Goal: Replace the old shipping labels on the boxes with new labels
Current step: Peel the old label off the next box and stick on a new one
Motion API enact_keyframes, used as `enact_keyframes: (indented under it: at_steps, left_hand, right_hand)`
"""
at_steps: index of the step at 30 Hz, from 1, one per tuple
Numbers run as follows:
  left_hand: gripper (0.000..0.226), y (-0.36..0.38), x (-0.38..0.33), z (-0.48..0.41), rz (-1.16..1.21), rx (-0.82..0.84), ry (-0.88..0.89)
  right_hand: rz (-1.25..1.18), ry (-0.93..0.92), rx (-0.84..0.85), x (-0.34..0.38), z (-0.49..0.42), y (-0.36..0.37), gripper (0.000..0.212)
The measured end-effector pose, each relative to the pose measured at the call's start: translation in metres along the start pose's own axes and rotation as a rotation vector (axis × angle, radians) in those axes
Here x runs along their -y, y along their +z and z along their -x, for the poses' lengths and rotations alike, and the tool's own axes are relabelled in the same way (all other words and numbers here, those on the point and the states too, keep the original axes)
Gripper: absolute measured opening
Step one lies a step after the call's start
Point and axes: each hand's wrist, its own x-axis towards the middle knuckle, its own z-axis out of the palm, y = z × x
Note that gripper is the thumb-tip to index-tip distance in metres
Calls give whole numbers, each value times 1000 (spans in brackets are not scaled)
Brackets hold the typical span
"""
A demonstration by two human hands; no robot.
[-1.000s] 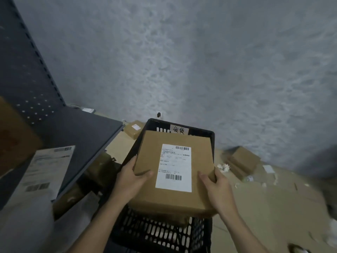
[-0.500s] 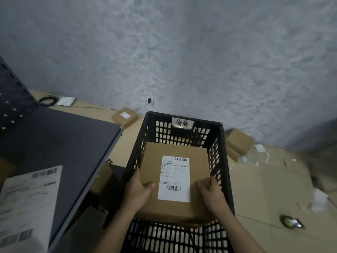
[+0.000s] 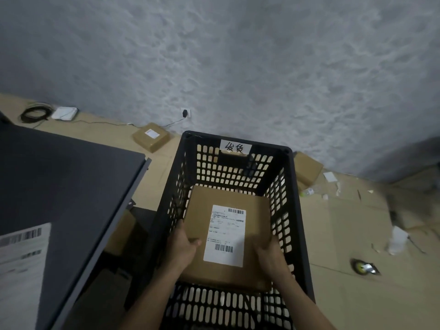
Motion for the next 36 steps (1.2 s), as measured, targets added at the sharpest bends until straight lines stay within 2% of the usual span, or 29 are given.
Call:
enact_keyframes:
  at_steps: [3, 9, 13, 17, 20, 27, 31, 36]
  left_hand:
    - [69, 6, 4, -5, 13, -19, 4]
    - [68, 4, -2, 2, -33, -30, 69]
    - [65, -6, -18, 20, -105, -37, 172]
    - [54, -19, -37, 47, -230, -39, 285]
    - [45, -30, -54, 73, -293, -93, 404]
    - [38, -50, -78, 149, -419, -422, 547]
    - [29, -57, -72, 201, -440, -643, 525]
    - [38, -77, -32, 272, -487, -881, 434]
  right_hand:
    - [13, 49, -1, -3, -3, 3, 53]
    - [46, -28, -8, -2, 1, 2, 52]
    - [129, -194, -84, 14, 16, -8, 56]
    - [260, -395, -114, 43, 38, -25, 39]
    - [380, -550, -154, 66, 54, -39, 42]
    - [520, -979, -164, 104, 95, -66, 30]
    - [514, -1194, -25, 118, 117, -71, 32]
    - [490, -1420, 190, 135, 167, -47, 35]
